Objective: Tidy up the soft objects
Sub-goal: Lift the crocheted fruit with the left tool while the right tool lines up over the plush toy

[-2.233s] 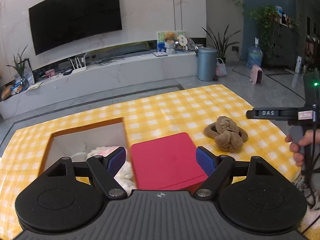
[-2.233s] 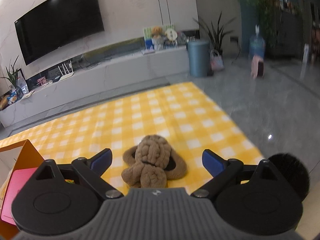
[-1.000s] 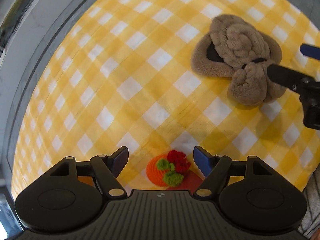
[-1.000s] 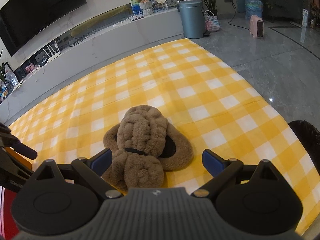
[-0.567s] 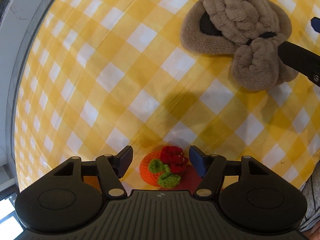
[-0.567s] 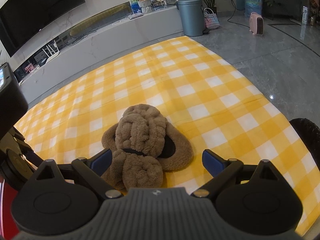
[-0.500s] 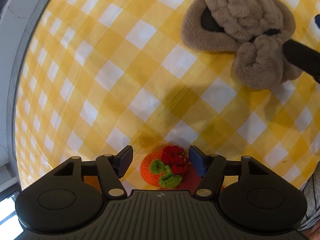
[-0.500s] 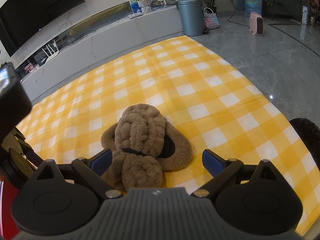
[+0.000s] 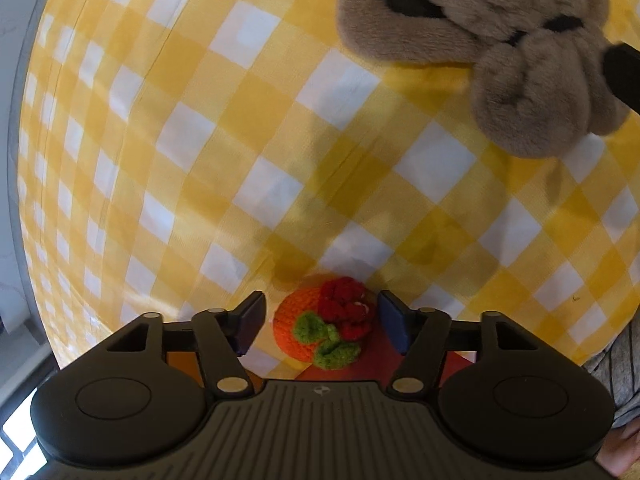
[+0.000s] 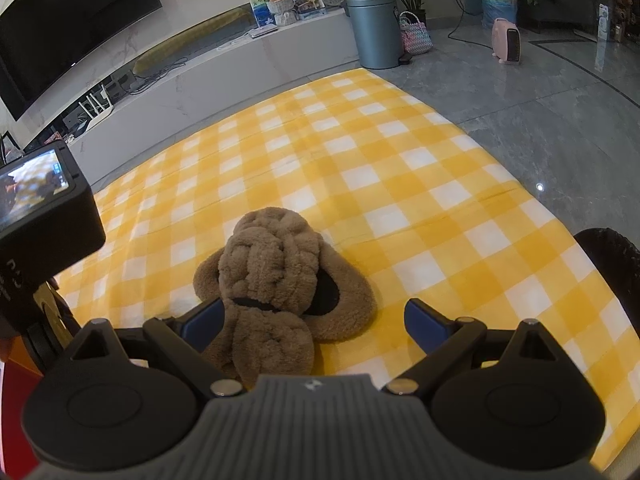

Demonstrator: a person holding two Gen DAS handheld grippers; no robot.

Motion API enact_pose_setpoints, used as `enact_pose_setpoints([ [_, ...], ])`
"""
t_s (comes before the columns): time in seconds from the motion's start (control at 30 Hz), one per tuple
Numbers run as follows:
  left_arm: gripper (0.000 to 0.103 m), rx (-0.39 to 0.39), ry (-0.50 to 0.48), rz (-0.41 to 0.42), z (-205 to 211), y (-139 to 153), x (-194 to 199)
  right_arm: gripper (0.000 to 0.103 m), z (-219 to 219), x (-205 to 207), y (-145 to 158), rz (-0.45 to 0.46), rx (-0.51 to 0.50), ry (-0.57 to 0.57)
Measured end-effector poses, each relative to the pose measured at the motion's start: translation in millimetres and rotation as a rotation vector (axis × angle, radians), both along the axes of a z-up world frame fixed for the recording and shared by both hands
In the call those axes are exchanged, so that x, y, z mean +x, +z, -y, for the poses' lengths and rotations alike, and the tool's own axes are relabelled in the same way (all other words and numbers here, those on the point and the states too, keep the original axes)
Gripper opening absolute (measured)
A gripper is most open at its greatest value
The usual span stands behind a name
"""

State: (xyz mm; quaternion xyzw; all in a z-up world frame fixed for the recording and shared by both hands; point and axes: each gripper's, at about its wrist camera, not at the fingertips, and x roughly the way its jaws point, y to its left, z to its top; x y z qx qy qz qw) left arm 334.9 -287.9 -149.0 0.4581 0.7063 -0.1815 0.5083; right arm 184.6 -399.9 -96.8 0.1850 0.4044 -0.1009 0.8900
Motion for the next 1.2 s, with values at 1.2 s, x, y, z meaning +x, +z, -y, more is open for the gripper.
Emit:
enact_pose_setpoints([
  [1.2,0.059,-0.722,0.286,0.807,-27.4,109.1,-180.1,0.094,28.5,-18.2,-8.5,0.028,0.093,-0.041],
])
